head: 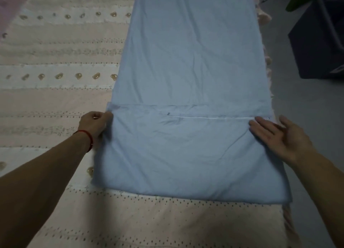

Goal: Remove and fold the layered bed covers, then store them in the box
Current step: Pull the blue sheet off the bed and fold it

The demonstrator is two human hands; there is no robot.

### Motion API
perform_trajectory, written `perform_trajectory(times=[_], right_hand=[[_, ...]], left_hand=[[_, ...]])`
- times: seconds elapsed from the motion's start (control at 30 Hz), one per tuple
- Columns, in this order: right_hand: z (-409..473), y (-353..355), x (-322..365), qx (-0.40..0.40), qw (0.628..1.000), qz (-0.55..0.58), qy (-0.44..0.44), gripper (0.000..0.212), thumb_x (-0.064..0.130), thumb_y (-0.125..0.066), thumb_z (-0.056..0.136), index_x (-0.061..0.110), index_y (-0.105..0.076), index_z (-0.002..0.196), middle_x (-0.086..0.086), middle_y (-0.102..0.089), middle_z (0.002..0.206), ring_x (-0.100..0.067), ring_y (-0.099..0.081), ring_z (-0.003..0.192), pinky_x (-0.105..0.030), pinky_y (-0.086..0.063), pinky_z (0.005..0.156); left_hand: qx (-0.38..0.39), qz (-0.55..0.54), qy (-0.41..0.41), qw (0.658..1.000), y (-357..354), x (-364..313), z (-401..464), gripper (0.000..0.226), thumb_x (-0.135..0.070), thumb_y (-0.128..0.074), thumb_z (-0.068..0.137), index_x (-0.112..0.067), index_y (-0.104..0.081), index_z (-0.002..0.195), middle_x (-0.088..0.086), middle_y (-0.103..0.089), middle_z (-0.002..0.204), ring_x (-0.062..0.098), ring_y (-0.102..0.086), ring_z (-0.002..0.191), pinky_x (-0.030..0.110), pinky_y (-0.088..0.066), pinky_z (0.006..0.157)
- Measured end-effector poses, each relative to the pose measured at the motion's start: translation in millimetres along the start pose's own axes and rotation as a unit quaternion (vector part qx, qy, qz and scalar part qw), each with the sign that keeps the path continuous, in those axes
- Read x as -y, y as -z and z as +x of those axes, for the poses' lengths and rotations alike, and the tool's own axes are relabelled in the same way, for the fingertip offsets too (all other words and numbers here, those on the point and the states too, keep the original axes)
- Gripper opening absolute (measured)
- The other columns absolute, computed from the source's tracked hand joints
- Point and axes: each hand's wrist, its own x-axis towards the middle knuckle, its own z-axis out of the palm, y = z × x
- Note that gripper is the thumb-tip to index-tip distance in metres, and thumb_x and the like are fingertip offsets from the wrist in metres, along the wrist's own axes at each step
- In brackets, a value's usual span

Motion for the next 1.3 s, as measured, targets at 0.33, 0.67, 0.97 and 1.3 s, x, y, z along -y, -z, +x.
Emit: perform_trajectory(times=[0.33, 0.67, 0.97, 1.3], right_hand=[[-66, 89, -97, -0.186, 0.741, -0.611, 0.205, 0.075, 0.066, -0.058, 0.082, 0.009, -0.048, 0.13, -0.019, -0.059, 0.124, -0.038, -0.06, 0.107, -0.055, -0.053, 0.091], [-96, 101, -95, -0.185, 0.738, -0.626, 0.17, 0.075, 0.067, -0.052, 0.093, 0.001, -0.052, 0.129, -0.026, -0.067, 0.114, -0.036, -0.063, 0.091, -0.045, -0.052, 0.08], [-100, 127, -114, 0.064, 0.424, -0.818, 0.382, 0.08, 0.053, -0.055, 0.078, 0.027, -0.042, 0.152, -0.006, -0.034, 0.161, -0.034, -0.031, 0.148, -0.06, -0.018, 0.115], [-83, 131, -110, 0.008, 0.5, -0.741, 0.447, 0.041, 0.012, -0.059, 0.088, -0.003, -0.065, 0.126, -0.023, -0.063, 0.132, -0.041, -0.059, 0.12, -0.055, -0.05, 0.099]], left_hand=[[0.133, 0.06, 0.007, 0.989, 43, 80, -118, 0.033, -0.05, -0.072, 0.087, -0.023, -0.068, 0.106, -0.004, -0.072, 0.101, 0.021, -0.069, 0.091, 0.038, -0.056, 0.077], [0.013, 0.095, -0.065, 0.993, 45, 95, -132, 0.048, -0.057, -0.065, 0.073, -0.011, -0.069, 0.087, 0.006, -0.07, 0.081, 0.027, -0.065, 0.075, 0.032, -0.046, 0.061], [0.006, 0.4, -0.353, 0.846, 45, 122, -147, 0.072, -0.041, -0.06, 0.082, -0.015, -0.041, 0.146, 0.025, -0.033, 0.15, 0.046, -0.034, 0.136, 0.059, -0.035, 0.105], [0.112, 0.323, -0.323, 0.883, 45, 108, -127, 0.056, 0.001, -0.068, 0.088, -0.015, -0.055, 0.14, 0.016, -0.049, 0.148, 0.039, -0.052, 0.131, 0.048, -0.043, 0.107]])
